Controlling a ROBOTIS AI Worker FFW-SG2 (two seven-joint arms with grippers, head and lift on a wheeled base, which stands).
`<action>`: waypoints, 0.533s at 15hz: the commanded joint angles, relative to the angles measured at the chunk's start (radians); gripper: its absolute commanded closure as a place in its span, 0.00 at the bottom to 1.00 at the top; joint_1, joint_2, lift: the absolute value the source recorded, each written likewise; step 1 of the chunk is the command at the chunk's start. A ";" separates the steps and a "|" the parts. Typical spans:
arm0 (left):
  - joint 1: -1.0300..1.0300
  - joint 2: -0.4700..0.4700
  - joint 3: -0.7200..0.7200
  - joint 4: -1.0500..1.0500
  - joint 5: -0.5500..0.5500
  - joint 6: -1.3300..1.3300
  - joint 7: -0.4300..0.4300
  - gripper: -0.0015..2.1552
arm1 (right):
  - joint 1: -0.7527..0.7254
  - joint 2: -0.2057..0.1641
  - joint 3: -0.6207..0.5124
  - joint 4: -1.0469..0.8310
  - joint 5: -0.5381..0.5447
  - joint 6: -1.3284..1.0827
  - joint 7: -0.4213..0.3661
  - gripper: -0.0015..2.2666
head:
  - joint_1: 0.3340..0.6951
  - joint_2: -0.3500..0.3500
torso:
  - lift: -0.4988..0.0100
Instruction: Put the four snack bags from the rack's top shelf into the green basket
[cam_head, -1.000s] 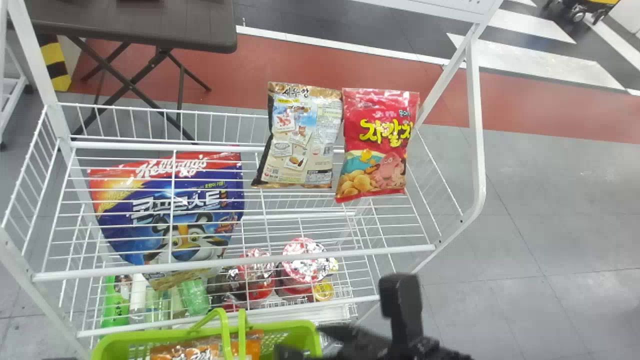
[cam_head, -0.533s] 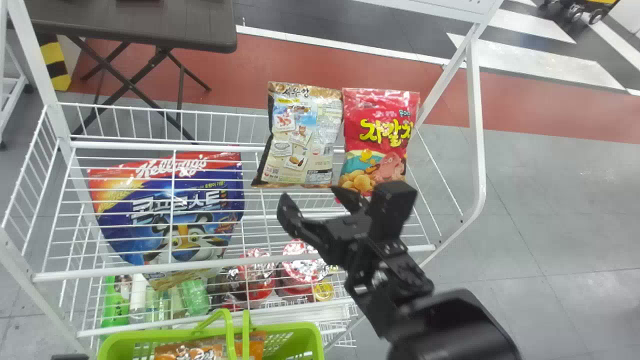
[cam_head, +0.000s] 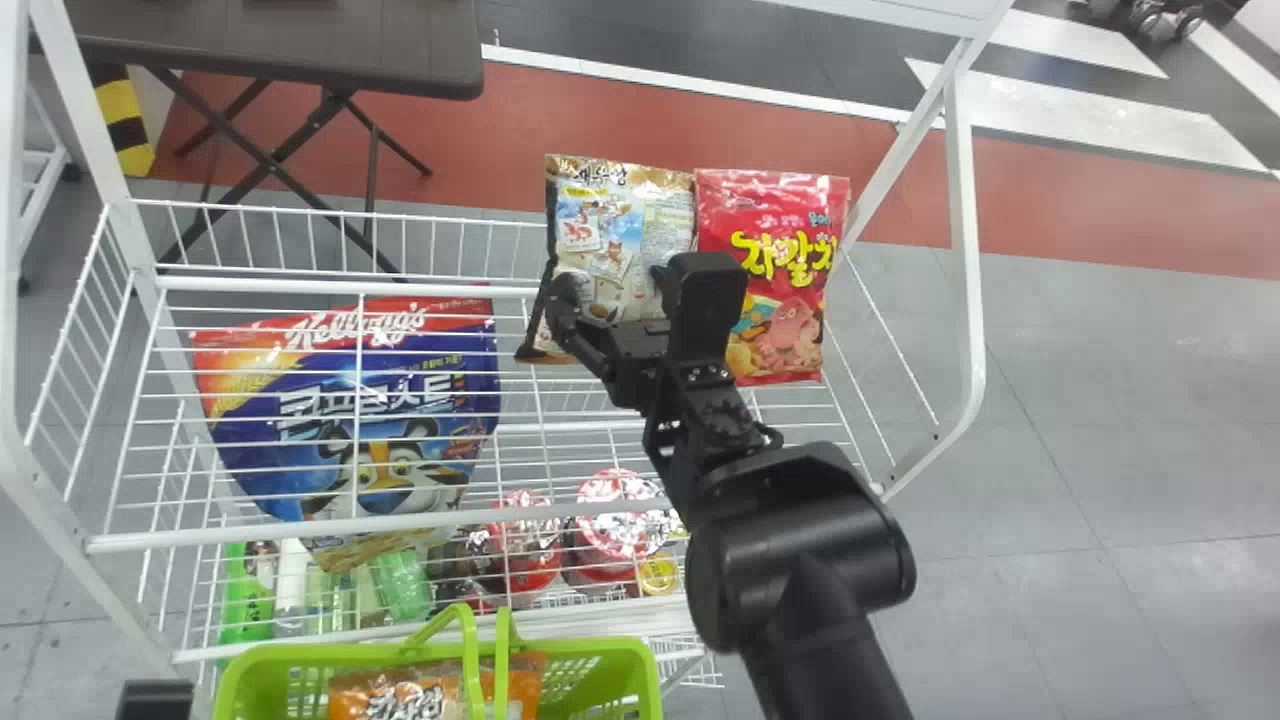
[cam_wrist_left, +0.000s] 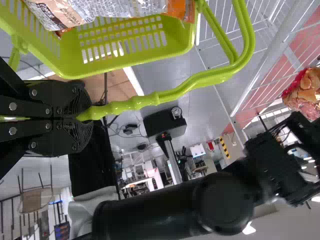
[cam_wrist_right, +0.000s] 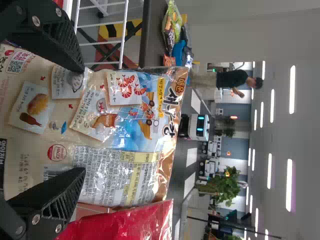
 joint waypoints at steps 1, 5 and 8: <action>-0.003 -0.001 0.002 0.000 0.000 0.000 0.001 1.00 | -0.020 -0.001 -0.009 0.010 -0.002 0.090 0.047 0.62 | 1.00 0.07 | 0.98; -0.006 -0.001 0.000 0.000 0.002 0.000 0.003 1.00 | 0.077 -0.002 -0.006 -0.126 -0.006 0.047 0.097 0.93 | 1.00 0.10 | 0.98; -0.006 -0.001 0.003 0.000 0.000 0.006 0.004 1.00 | 0.155 -0.009 -0.006 -0.238 -0.008 0.038 0.113 0.93 | 1.00 0.11 | 0.98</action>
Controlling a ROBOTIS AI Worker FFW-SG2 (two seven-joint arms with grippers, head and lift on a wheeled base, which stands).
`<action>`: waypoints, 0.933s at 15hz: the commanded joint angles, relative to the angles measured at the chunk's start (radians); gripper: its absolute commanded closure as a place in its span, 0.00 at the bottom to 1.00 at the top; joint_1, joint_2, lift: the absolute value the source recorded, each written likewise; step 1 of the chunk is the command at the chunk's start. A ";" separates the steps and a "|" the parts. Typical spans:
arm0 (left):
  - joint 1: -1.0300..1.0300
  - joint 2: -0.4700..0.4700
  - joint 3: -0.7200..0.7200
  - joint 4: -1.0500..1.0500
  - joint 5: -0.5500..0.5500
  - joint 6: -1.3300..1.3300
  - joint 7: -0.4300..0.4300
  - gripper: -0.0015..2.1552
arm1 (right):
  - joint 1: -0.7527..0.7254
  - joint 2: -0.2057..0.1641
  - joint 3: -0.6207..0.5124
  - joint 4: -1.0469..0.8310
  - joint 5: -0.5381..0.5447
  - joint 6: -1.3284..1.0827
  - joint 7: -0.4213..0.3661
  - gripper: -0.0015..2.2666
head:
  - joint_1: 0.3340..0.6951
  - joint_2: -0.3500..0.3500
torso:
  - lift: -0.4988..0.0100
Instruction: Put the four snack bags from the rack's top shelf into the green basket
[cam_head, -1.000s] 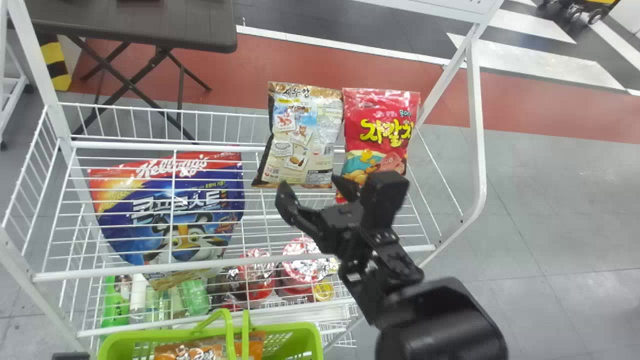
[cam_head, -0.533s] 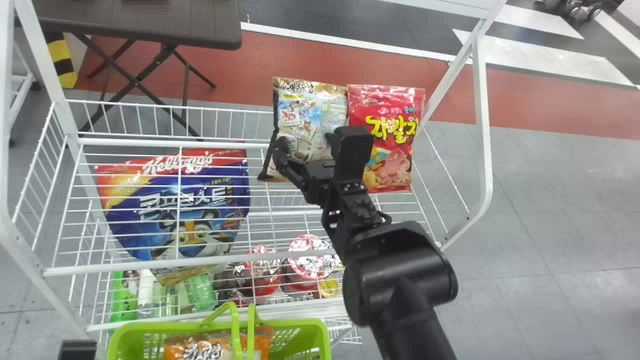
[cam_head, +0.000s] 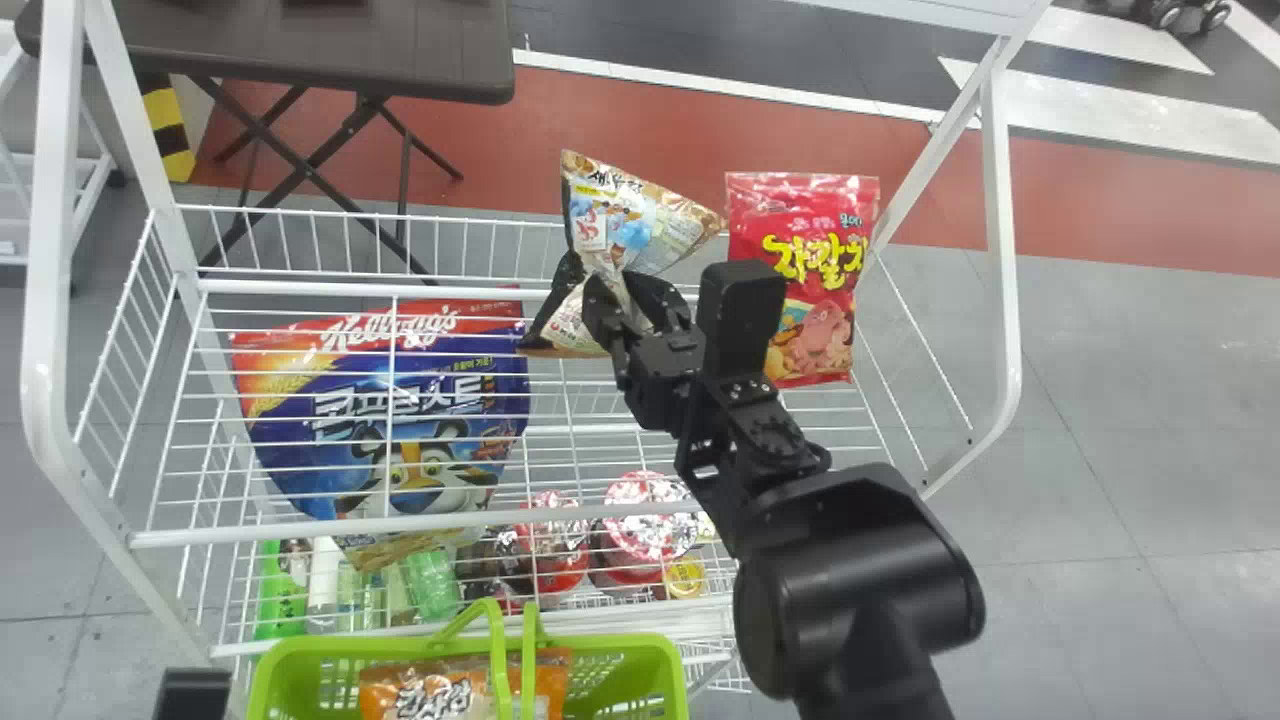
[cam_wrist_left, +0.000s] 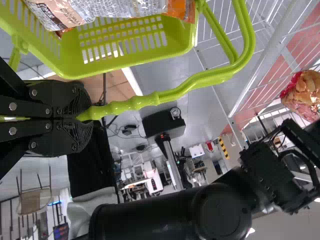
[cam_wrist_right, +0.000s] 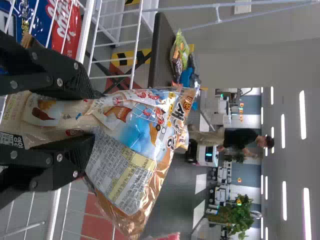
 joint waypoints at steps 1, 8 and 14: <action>0.000 0.000 0.004 -0.002 0.000 0.003 0.000 1.00 | 0.069 -0.007 -0.002 -0.099 -0.007 0.014 0.007 0.93 | 1.00 0.11 | 0.98; -0.003 0.000 0.031 -0.002 0.012 0.010 0.000 1.00 | 0.419 -0.086 -0.055 -0.664 -0.097 0.636 0.094 0.93 | 1.00 0.10 | 0.98; 0.017 -0.025 0.051 0.003 0.018 -0.012 -0.003 1.00 | 0.555 -0.161 -0.194 -0.871 -0.212 1.176 0.130 0.93 | 1.00 0.00 | 0.98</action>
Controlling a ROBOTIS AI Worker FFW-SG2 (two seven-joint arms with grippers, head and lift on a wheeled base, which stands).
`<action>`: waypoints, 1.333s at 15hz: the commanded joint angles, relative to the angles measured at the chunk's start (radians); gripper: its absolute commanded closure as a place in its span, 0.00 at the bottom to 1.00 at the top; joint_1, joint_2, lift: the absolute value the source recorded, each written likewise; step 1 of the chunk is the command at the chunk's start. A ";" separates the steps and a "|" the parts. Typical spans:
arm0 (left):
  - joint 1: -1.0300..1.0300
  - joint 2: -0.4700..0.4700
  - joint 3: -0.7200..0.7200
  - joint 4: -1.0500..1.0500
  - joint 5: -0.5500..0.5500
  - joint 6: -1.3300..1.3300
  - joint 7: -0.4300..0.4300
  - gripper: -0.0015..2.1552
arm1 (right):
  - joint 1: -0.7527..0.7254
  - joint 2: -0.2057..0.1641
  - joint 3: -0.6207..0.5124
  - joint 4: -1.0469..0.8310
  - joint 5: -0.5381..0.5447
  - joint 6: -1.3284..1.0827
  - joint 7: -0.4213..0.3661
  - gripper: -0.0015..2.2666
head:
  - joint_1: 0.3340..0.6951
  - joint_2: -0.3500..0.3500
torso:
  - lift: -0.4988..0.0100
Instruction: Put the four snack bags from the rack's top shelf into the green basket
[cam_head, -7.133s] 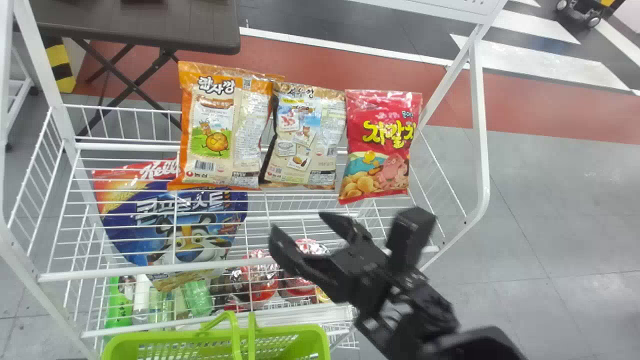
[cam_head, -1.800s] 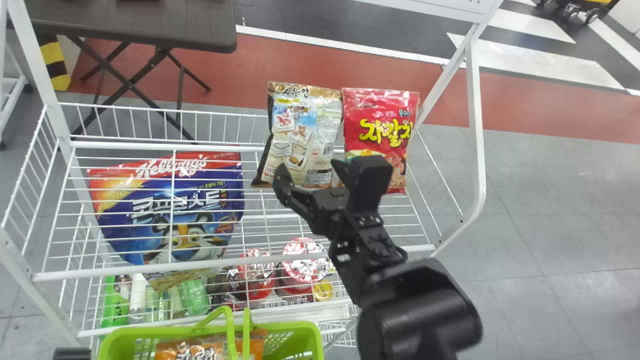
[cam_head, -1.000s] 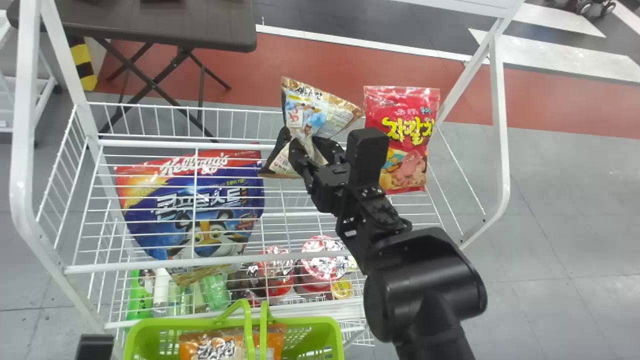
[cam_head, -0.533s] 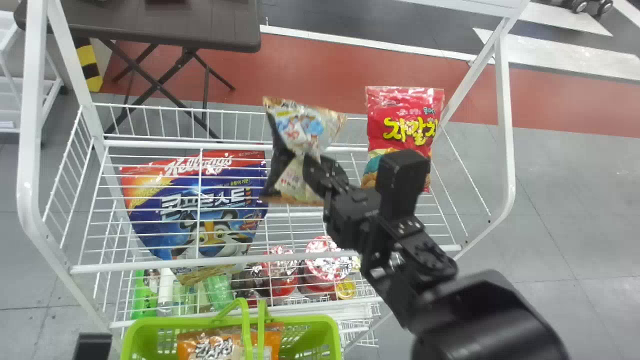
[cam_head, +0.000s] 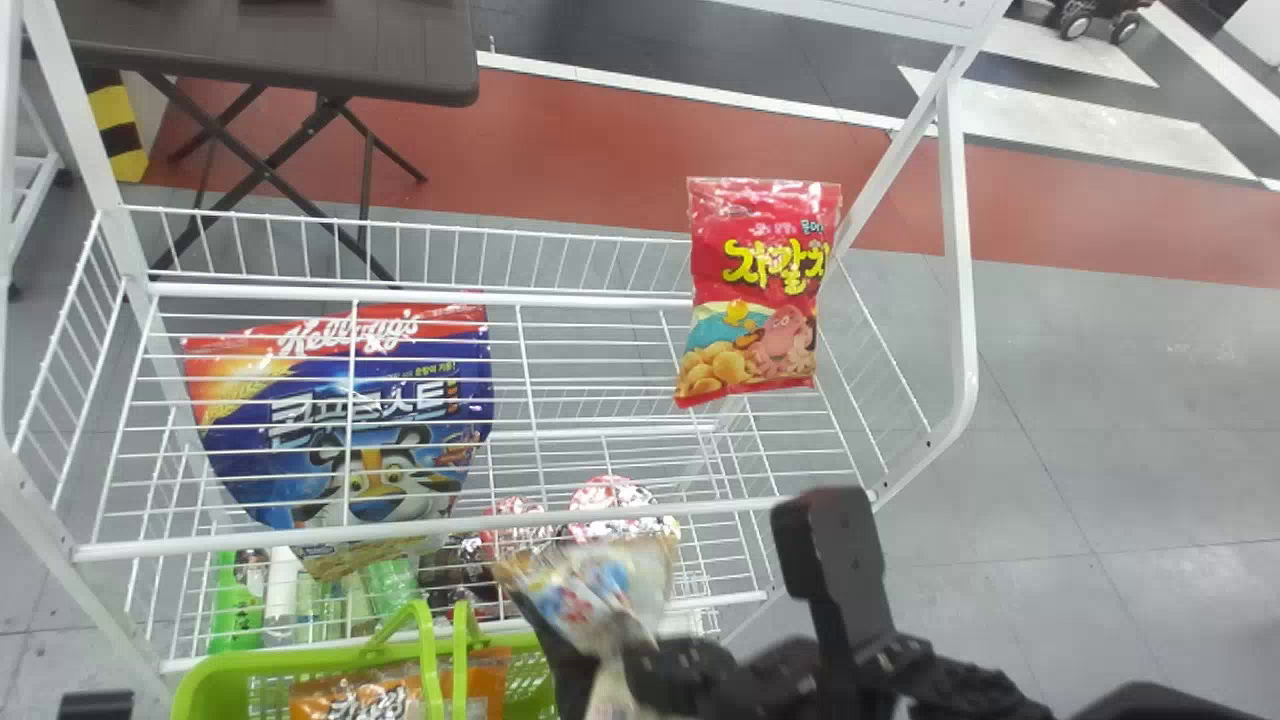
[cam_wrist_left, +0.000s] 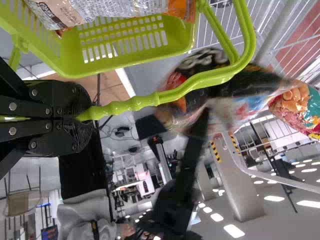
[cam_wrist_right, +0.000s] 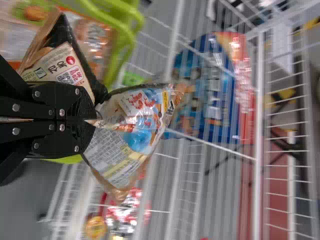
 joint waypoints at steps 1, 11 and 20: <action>0.002 -0.007 -0.003 0.002 -0.002 -0.007 0.001 1.00 | 0.055 -0.013 -0.052 -0.030 -0.038 0.117 0.009 0.93 | 1.00 0.00 | 0.98; 0.005 -0.010 -0.017 -0.001 -0.005 -0.010 0.001 1.00 | 0.064 0.003 0.182 0.206 -0.080 -0.230 0.035 0.93 | 1.00 0.00 | 0.98; 0.003 -0.010 -0.026 -0.001 -0.008 -0.010 0.001 1.00 | 0.057 -0.014 0.200 0.257 -0.083 -0.288 0.086 0.00 | 1.00 0.20 | 0.98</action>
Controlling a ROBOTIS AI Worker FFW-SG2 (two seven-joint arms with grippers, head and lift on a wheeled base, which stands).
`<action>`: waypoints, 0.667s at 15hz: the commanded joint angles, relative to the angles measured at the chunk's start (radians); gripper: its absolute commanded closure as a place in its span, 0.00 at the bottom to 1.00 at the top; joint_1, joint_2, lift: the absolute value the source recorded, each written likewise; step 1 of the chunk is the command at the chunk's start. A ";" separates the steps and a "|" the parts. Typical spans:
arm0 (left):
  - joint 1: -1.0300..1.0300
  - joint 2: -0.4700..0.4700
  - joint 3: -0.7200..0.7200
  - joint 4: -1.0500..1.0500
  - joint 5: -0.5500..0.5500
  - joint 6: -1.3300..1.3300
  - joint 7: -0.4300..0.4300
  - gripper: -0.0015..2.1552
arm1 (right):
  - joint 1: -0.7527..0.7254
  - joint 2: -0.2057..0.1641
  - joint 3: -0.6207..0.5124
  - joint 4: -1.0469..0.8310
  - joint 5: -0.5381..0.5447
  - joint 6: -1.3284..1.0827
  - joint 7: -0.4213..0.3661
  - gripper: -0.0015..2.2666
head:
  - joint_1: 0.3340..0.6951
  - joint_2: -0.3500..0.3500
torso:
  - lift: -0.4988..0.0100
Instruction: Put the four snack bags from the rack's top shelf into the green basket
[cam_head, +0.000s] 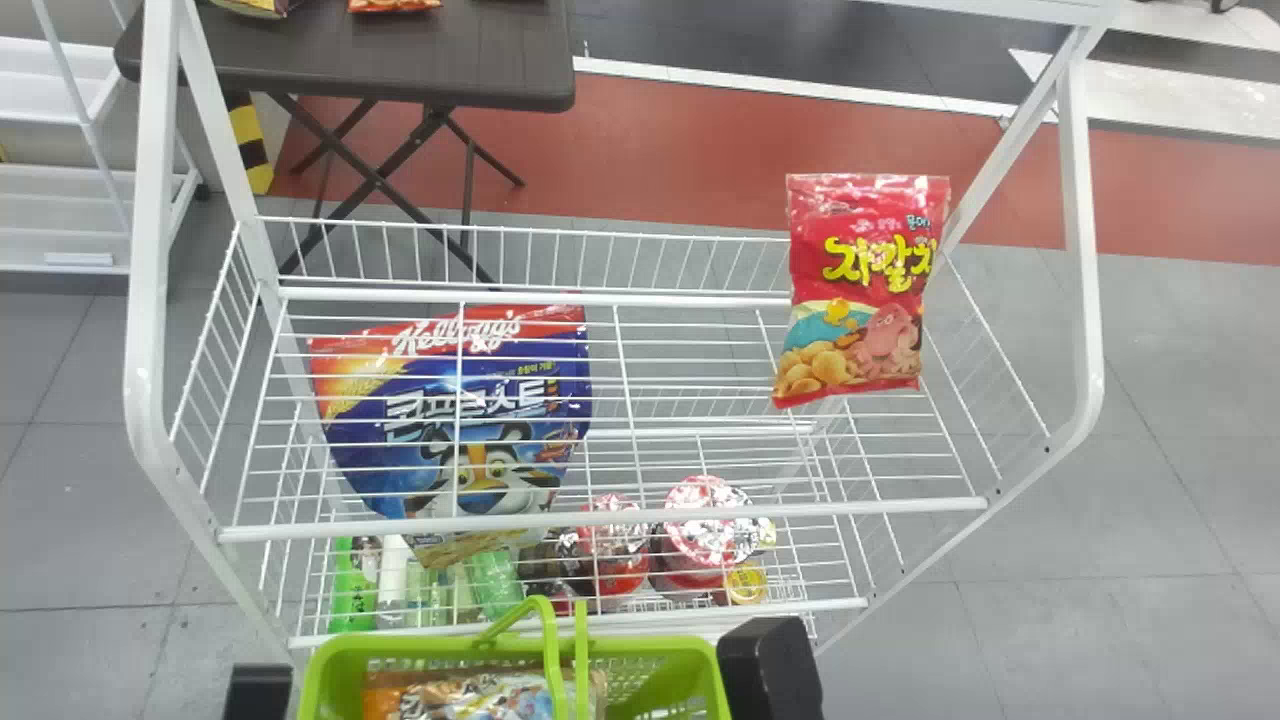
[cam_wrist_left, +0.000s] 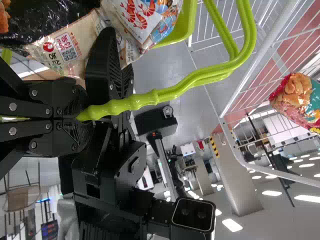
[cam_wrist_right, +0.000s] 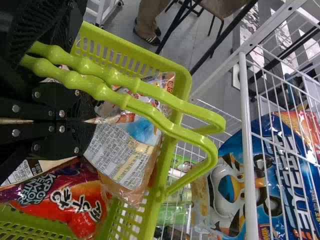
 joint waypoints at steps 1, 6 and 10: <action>0.000 -0.001 -0.002 -0.002 -0.001 0.000 0.001 1.00 | 0.003 -0.008 -0.036 0.003 0.005 0.015 0.043 0.00 | 1.00 0.17 | 0.98; -0.001 0.001 -0.005 -0.005 -0.004 0.000 0.012 1.00 | 0.007 -0.013 -0.120 -0.011 0.015 0.046 0.001 0.02 | 1.00 0.00 | 0.98; -0.006 0.001 -0.005 -0.008 -0.005 0.003 0.013 0.99 | 0.001 -0.013 -0.185 -0.012 0.015 -0.061 -0.030 0.02 | 1.00 0.00 | 0.98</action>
